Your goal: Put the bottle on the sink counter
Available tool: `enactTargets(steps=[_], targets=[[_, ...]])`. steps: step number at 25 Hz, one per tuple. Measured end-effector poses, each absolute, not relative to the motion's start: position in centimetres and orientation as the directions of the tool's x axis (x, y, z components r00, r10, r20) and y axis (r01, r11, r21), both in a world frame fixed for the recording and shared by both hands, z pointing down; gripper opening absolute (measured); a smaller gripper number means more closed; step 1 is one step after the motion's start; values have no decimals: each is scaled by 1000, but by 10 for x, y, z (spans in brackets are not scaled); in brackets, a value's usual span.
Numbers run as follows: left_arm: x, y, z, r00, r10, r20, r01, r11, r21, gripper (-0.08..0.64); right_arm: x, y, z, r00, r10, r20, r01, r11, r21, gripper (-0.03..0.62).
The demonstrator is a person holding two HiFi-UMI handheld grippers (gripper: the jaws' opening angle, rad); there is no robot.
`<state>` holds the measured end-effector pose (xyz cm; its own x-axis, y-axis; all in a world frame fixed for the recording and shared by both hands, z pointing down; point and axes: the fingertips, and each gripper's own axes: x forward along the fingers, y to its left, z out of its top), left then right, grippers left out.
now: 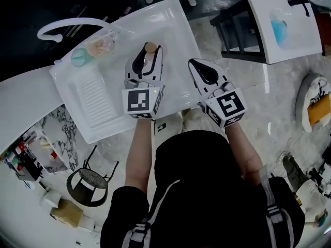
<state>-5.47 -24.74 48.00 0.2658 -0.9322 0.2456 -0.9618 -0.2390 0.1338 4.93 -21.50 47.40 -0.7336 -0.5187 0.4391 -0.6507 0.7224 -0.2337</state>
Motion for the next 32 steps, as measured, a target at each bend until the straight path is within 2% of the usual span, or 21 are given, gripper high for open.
enactTargets(steps=[10,32], targets=[[-68,-294,509,282,-926,250,-958,-257,128,140,48,-236,485,-685,-568,457,-711,657,-250,5],[-71,-349,584,289,-919,267,-957,-273,96,140,40,-231,513,-647,-568,509,-748,602,-279,5]])
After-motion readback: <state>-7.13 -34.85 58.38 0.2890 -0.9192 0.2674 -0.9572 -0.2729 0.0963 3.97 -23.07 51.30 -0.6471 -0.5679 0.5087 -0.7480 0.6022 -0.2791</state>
